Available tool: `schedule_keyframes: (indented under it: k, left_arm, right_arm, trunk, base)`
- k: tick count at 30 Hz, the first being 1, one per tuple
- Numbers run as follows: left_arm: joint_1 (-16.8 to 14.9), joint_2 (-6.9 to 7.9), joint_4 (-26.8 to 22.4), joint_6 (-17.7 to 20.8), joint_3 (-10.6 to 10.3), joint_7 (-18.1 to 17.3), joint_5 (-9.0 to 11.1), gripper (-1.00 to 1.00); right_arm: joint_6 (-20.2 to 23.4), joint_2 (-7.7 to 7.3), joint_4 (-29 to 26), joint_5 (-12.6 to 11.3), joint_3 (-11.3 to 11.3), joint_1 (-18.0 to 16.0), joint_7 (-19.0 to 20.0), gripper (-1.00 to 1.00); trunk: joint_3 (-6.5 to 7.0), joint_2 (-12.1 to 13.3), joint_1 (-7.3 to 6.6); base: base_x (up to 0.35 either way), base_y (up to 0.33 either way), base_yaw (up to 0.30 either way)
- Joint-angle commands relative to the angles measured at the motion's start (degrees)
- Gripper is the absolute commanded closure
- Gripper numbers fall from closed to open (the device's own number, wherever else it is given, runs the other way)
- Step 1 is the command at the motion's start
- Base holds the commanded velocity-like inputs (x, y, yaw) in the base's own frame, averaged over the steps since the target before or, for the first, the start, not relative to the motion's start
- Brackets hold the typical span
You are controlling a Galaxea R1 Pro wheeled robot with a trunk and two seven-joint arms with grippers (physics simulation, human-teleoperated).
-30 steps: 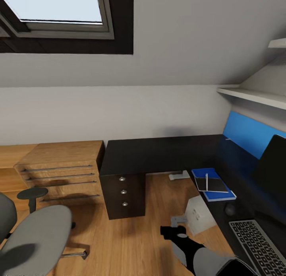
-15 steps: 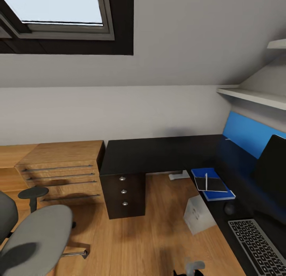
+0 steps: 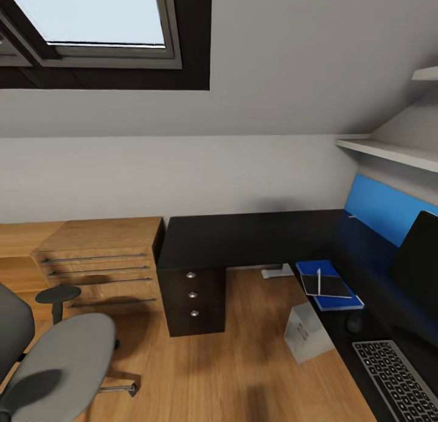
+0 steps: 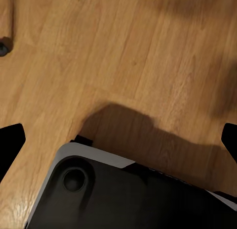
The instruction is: In the bedroom, organize the workspace by keeping the computer under the desk, ensuring the monitor is on the desk, placing the keyboard on the desk next to the monitor, placing the mouse on the desk next to the keyboard, moving the folder from the swivel chair onto the desk next to the mouse, stacking the notebook on top of the folder with the pen on top of the notebook, and positioning the swivel chair next to the desk.
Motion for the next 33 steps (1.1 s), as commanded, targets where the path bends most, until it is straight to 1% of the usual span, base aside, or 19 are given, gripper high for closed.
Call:
schedule_keyframes:
  k: [1, 12, 21, 28, 33]
  left_arm:
    - [0.03, -0.02, -0.12, 0.01, 0.07, -0.27, 0.57, -1.0]
    - [0.02, 0.06, -0.23, 0.06, 0.07, -0.24, 0.48, -1.0]
    - [0.02, 0.09, -0.38, 0.12, 0.07, 0.02, 0.37, -1.0]
    - [0.04, 0.76, 0.02, 0.15, 0.07, 0.06, 0.45, -1.0]
    - [0.03, 1.05, 1.99, -0.19, 0.07, -0.2, 0.46, -1.0]
  right_arm:
    - [-0.32, 0.06, 0.12, -0.31, 0.5, -0.04, -0.19, -1.0]
    - [-1.85, 0.01, 0.21, -0.41, 0.46, 0.35, -0.25, -1.0]
    - [-2.08, -0.35, 0.22, -0.4, 0.37, 2.64, -0.24, -1.0]
    - [-2.1, -1.32, 0.22, -0.37, 0.37, 3.38, -0.23, -1.0]
    - [-2.1, -1.7, 0.22, -0.41, 0.4, 3.55, -0.25, -1.0]
  trunk:
    - [-0.02, -0.11, 0.04]
    - [0.92, -0.11, 0.04]
    - [1.7, -0.11, 0.04]
    - [2.31, -0.11, 0.04]
    - [2.69, -0.11, 0.04]
  base:
    - [0.0, 0.0, 0.07]
    - [0.0, 0.0, 0.068]
    - [0.0, 0.0, 0.067]
    - [0.0, 0.0, 0.067]
    - [0.0, 0.0, 0.129]
